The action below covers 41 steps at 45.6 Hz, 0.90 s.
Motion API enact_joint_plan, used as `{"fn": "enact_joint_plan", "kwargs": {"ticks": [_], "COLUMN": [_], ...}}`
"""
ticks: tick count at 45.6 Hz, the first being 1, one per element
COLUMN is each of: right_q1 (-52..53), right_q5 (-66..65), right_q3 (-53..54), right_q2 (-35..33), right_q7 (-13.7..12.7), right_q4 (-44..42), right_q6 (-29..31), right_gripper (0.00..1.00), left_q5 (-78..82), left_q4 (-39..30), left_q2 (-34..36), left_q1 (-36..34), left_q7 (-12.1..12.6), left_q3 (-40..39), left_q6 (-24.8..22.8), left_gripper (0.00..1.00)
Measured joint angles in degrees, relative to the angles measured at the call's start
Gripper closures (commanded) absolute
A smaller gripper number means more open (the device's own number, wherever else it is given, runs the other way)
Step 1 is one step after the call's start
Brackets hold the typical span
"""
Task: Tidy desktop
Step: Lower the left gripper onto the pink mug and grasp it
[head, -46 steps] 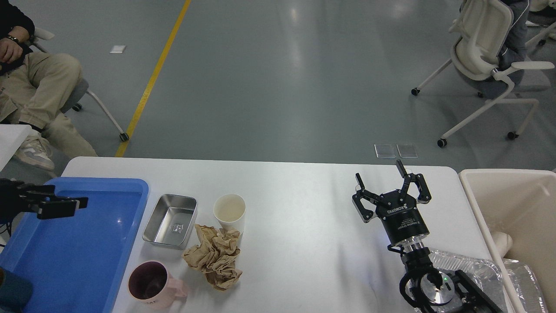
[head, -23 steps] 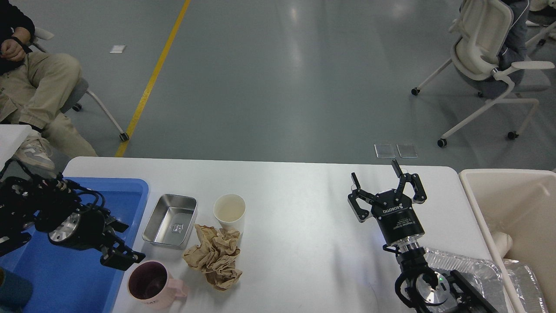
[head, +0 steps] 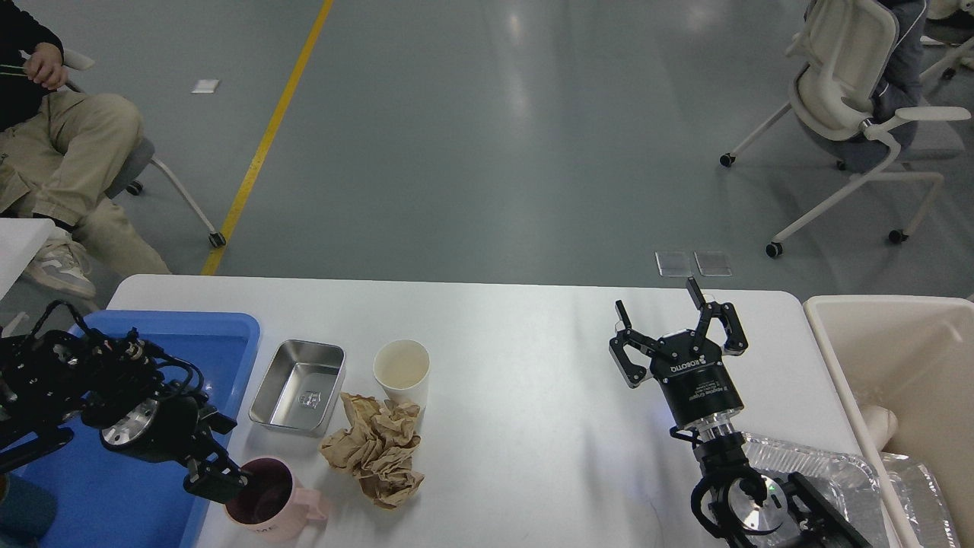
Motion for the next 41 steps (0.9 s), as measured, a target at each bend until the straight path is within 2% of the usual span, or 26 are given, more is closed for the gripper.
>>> {"fn": "enact_joint_plan", "kwargs": {"ticks": [10, 13, 18, 22, 29, 32, 41], "right_q1": [-0.1, -0.1, -0.1, -0.1, -0.1, -0.1, -0.1], "right_q5": [0.0, 0.0, 0.0, 0.0, 0.0, 0.0, 0.0], "right_q3": [0.1, 0.1, 0.1, 0.1, 0.1, 0.1, 0.1], "right_q2": [0.4, 0.4, 0.4, 0.4, 0.4, 0.4, 0.4], "right_q7": [0.0, 0.0, 0.0, 0.0, 0.0, 0.0, 0.0], "right_q4": [0.1, 0.1, 0.1, 0.1, 0.0, 0.0, -0.1], "right_q6": [0.0, 0.0, 0.0, 0.0, 0.0, 0.0, 0.0], "right_gripper": [0.00, 0.00, 0.00, 0.00, 0.00, 0.00, 0.00], "left_q5": [0.1, 0.1, 0.9, 2.0, 2.7, 2.7, 2.8], "left_q4": [1.4, 2.0, 2.5, 2.6, 3.6, 4.2, 5.0], "left_q2": [-1.9, -2.5, -3.1, -3.4, -3.9, -4.1, -4.2], "left_q1": [0.3, 0.3, 0.3, 0.3, 0.3, 0.3, 0.2], "left_q7": [-0.4, -0.4, -0.4, -0.5, -0.7, -0.9, -2.2], "left_q3": [0.1, 0.2, 0.7, 1.4, 2.5, 3.1, 4.3], "left_q6": [1.4, 1.5, 2.0, 3.1, 3.7, 3.8, 4.6], "left_gripper": [0.23, 0.29, 0.49, 0.75, 0.95, 0.99, 1.00]}}
